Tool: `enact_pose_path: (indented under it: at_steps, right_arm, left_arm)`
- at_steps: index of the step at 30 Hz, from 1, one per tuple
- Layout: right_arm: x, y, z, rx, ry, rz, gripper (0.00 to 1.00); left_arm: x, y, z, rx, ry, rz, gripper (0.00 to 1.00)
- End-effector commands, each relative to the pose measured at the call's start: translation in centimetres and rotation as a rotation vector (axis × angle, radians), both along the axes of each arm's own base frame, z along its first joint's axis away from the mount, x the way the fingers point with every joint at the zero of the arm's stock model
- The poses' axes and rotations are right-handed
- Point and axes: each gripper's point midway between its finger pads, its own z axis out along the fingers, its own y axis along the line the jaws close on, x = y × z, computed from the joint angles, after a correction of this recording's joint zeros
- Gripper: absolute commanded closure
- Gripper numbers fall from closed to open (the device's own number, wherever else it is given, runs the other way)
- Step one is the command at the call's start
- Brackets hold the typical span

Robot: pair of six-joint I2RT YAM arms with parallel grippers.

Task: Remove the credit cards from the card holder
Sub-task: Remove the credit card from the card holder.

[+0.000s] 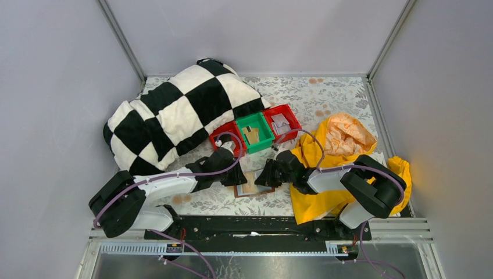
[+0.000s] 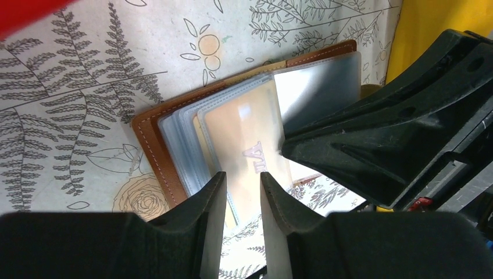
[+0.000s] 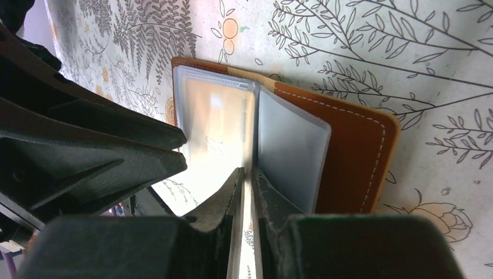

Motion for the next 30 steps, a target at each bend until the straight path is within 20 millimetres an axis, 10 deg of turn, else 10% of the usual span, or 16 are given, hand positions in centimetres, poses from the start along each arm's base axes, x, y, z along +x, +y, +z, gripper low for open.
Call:
enact_pose_path:
  at_steps: [1, 19, 30]
  right_arm:
    - [0.7, 0.0, 0.9, 0.039, -0.022, -0.026, 0.86]
    - [0.9, -0.6, 1.5, 0.080, -0.021, -0.062, 0.99]
    - [1.4, -0.9, 2.1, 0.114, -0.019, -0.061, 0.87]
  left_arm:
    - [1.2, -0.5, 1.6, -0.045, -0.055, -0.004, 0.68]
    - [1.3, -1.8, 1.3, -0.086, -0.033, -0.056, 0.68]
    - [1.3, -2.4, 0.4, -0.083, -0.005, -0.091, 0.69]
